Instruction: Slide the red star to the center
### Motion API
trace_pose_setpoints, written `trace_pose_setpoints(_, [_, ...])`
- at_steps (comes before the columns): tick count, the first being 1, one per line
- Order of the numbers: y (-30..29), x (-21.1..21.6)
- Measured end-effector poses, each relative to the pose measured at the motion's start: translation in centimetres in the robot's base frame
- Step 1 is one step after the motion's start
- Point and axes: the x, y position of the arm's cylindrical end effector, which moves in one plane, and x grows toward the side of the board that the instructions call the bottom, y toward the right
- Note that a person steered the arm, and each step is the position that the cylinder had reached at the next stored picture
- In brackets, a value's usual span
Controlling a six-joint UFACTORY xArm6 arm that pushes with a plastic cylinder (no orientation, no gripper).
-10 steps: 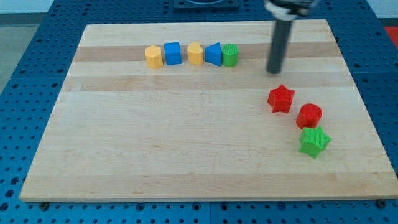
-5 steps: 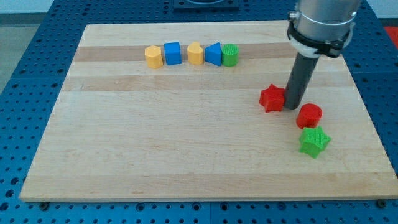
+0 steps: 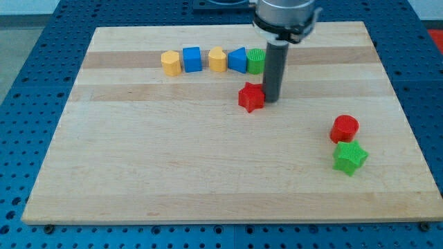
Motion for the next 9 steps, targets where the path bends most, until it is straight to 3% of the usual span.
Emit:
trace_pose_setpoints(2, [-2.0,-2.2])
trace_pose_setpoints(4, [-4.1,0.6])
trace_pose_setpoints(6, [1.2,0.5])
trace_pose_setpoints(8, [-3.7,5.3])
trace_pose_setpoints(9, [-5.2,5.3])
